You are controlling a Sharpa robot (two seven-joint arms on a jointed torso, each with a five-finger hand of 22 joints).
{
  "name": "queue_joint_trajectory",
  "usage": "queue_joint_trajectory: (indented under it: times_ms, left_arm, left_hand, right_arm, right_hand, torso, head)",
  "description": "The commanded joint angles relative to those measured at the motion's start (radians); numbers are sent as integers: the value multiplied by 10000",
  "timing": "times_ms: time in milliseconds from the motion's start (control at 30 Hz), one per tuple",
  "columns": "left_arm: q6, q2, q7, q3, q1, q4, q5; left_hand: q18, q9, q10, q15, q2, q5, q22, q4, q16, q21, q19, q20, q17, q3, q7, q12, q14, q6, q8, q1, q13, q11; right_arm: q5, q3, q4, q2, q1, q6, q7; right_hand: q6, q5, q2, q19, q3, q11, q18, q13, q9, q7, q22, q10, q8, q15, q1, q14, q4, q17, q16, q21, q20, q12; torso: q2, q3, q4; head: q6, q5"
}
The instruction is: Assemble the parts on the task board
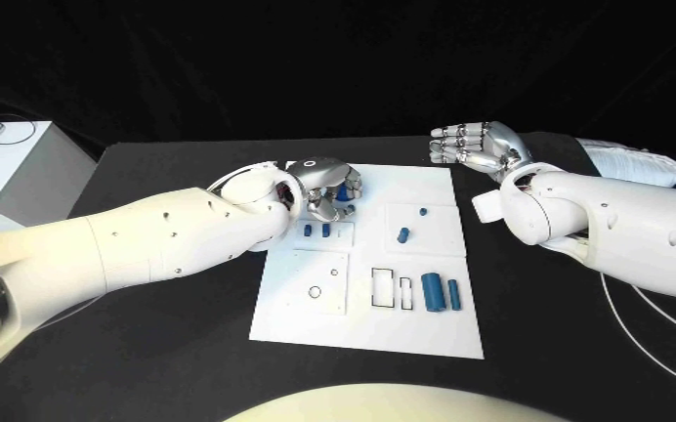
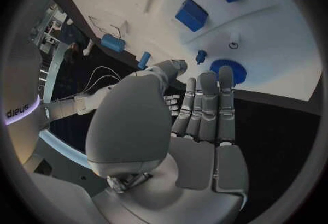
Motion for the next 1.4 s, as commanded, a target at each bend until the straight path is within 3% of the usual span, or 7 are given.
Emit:
queue_joint_trajectory:
  times_ms: [33,367,833,1167,1400]
  left_arm:
    - [841,191,-183,0,18,-179,-507]
    - [1221,534,-281,2,37,-509,-611]
    - [1427,658,-568,8,40,-728,-775]
    - [1612,652,-563,9,41,-690,-777]
    - [1700,661,-543,7,41,-676,-700]
  left_hand:
    - [192,-34,47,-15,18,-33,19,-58,70,52,-27,7,-15,6,15,-58,25,95,-47,2,-24,-13]
    - [202,-248,332,-79,123,-59,107,-144,355,176,11,-34,62,66,-48,2,169,354,-253,59,-110,-97]
    - [190,-485,295,-99,238,-130,270,-318,527,387,1,-92,-57,188,1,-125,129,674,-529,156,-276,-91]
    - [192,-592,456,-63,352,-156,395,-431,835,557,-7,-69,312,268,39,-137,391,855,-663,211,-351,-54]
    - [213,-622,1028,-223,496,-188,556,-536,1218,783,3,-150,697,327,-16,-144,743,1327,-724,173,-431,-273]
  right_arm:
    - [-24,6,4,17,-1,58,52]
    - [-24,6,7,28,-1,44,50]
    - [-24,6,21,17,0,19,66]
    - [-24,6,19,25,0,28,65]
    - [-24,6,17,35,0,42,62]
  right_hand:
    - [62,-37,34,-56,-43,44,104,-1,-10,431,-14,14,-33,20,-96,16,-2,-10,-40,3,20,-15]
    - [62,-37,34,-56,-43,44,104,-1,-10,431,-14,14,-33,20,-96,16,-2,-10,-40,3,20,-15]
    - [69,-44,51,-61,-40,40,108,-1,-25,425,-19,9,-43,16,-88,20,-18,-30,-34,12,20,-16]
    - [69,-44,51,-61,-40,40,108,-1,-25,425,-19,9,-43,16,-88,20,-18,-30,-34,12,20,-16]
    - [69,-44,51,-61,-40,40,108,-1,-25,425,-19,9,-43,16,-88,20,-18,-30,-34,12,20,-16]
  torso:
    - [-6,5,10]
    - [-3,9,6]
    - [-3,-3,13]
    - [-6,-9,8]
    - [0,-2,14]
  head:
    - [-5,-11]
    - [-16,3]
    - [-35,-12]
    - [-53,9]
    - [-70,22]
